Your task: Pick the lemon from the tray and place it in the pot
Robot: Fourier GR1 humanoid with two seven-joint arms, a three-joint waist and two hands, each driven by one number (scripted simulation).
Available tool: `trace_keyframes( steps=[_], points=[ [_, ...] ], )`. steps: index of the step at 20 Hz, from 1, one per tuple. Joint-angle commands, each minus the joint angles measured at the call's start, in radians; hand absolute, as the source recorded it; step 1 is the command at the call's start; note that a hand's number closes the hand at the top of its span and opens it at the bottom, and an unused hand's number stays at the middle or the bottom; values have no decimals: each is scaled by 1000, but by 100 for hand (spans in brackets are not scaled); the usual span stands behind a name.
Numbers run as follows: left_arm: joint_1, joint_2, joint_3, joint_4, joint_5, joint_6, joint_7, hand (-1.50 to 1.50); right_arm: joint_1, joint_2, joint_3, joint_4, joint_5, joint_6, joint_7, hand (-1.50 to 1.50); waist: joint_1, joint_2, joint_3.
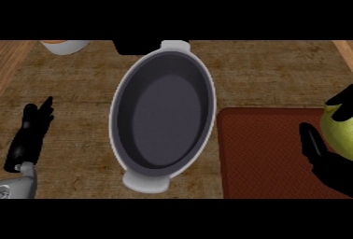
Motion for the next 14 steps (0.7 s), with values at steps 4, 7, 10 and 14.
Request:
trace_keyframes(
  steps=[4, 7, 10, 14],
  points=[
    [-7, 14, 14, 41, -7, -7, -39, 0, -411, 125, 171, 152, -51, 113, 301, 150, 12, 1, -1],
    [-24, -1, 8, 46, -17, 7, -30, 0, -485, 223, 215, 259, -28, 99, 340, 150, 4, 2, 0],
    [-2, -28, -30, -54, -29, 13, 31, 0, -494, 286, 259, 364, 6, 92, 335, 150, 9, 0, 2],
    [-23, -22, 3, 25, -13, 10, -20, 0, -538, 356, 274, 581, 54, 56, 220, 150, 6, 6, 1]
  ],
)
